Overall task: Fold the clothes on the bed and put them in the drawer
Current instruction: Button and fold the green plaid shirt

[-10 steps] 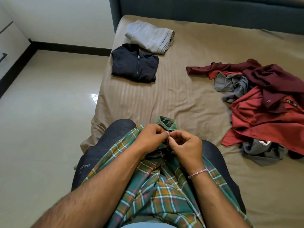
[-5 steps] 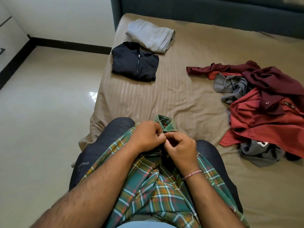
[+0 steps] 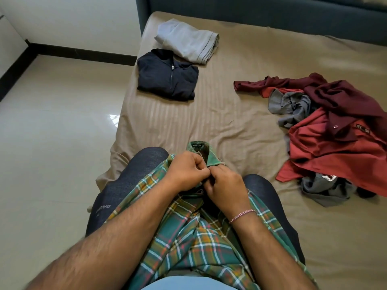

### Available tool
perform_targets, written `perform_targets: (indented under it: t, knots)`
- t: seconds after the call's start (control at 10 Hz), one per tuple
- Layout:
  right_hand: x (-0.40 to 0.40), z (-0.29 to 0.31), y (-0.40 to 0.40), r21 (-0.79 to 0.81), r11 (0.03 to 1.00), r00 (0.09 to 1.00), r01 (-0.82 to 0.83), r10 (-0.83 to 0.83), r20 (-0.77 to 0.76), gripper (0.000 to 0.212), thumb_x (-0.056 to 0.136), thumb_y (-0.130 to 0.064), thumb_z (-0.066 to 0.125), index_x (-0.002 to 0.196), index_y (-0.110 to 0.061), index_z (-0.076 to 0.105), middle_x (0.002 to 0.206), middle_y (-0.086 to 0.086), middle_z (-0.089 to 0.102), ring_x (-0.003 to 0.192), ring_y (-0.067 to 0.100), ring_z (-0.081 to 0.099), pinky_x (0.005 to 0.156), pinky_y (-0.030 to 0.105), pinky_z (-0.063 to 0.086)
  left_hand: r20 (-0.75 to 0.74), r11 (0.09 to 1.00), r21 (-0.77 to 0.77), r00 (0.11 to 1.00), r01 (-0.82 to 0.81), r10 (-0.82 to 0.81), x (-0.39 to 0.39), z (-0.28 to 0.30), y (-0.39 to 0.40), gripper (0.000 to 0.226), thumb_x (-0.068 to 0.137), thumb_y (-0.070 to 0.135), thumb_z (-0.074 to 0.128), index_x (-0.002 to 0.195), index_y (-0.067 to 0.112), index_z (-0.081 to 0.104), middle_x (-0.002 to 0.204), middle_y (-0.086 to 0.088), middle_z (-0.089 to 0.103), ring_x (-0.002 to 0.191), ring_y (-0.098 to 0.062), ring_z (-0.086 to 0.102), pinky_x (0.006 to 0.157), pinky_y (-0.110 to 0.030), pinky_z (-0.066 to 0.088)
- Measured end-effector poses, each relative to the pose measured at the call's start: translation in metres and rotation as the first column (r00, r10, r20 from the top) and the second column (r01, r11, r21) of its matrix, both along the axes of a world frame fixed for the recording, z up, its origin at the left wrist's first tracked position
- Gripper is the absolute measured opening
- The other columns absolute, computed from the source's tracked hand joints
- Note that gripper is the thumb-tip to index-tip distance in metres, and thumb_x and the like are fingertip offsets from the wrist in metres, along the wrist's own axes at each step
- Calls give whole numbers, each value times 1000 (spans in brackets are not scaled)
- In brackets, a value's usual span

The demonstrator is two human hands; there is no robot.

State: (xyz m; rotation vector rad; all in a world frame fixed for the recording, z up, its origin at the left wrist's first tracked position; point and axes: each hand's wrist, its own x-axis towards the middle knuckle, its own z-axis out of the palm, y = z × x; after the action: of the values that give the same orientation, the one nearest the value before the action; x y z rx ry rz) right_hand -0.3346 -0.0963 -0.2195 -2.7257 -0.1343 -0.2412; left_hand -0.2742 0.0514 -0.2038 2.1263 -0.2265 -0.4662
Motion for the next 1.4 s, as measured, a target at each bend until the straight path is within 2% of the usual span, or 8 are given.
perform_targets:
  t: [0.3,0.4,0.5,0.6,0.8,1.2,1.3,1.4]
  knots:
    - [0,7,-6,60,998,969,14,-28,247,17,81,-5,77,97,-10,75,88,6,73,76,23,68,68,34,56,31,982,-189,999,-28,35,-2,-5,1,12,88,12,75,77,16,78,72,-2,75,65,-7,64,62,-25,52]
    - [2,11,-2,354,913,972,204,-231,36,7,82,-7,75,87,-12,77,77,0,73,69,17,67,63,29,55,57,977,-211,998,-16,28,-2,-7,0,12,89,15,77,79,20,79,74,4,76,68,-5,67,64,-22,52]
    - [5,21,6,731,-162,730,663,-75,-679,13,93,2,62,87,-3,73,69,5,71,58,14,66,51,23,57,122,983,-183,992,-4,27,-2,-9,1,10,90,21,79,82,27,80,78,14,76,74,1,70,69,-20,54]
    - [-3,17,13,661,-282,690,696,6,-724,17,96,5,59,85,-5,68,65,5,67,52,11,61,49,23,56,191,992,-125,981,7,17,-3,-9,-1,5,91,24,78,87,25,81,82,15,77,78,1,71,74,-25,57]
    - [-6,10,1,857,261,870,443,-355,-342,7,92,-6,73,92,-9,79,84,10,78,77,22,71,73,40,60,-125,878,-455,987,-149,102,0,2,-1,9,94,9,76,85,10,77,75,1,72,71,-9,66,69,-24,54]
    - [-8,15,-3,933,18,926,360,-125,-355,6,88,-6,73,90,-4,77,93,31,73,84,38,68,82,50,59,-607,700,-577,794,-422,-21,-7,11,-7,19,98,8,66,79,11,68,64,-2,56,55,-14,49,48,-25,42]
    - [-8,18,-6,925,-134,933,357,-4,-361,17,97,7,57,96,1,73,87,23,73,74,29,71,66,36,63,-651,694,-585,753,-419,-94,-7,11,-6,7,98,7,67,92,9,64,67,-5,58,50,-14,57,42,-23,51]
    - [-7,14,-3,922,-125,930,366,58,-362,19,101,3,53,111,0,69,102,22,73,88,29,71,78,38,63,-601,699,-574,799,-426,-5,-5,7,-6,8,97,5,69,98,8,62,71,-7,61,53,-16,61,46,-24,55]
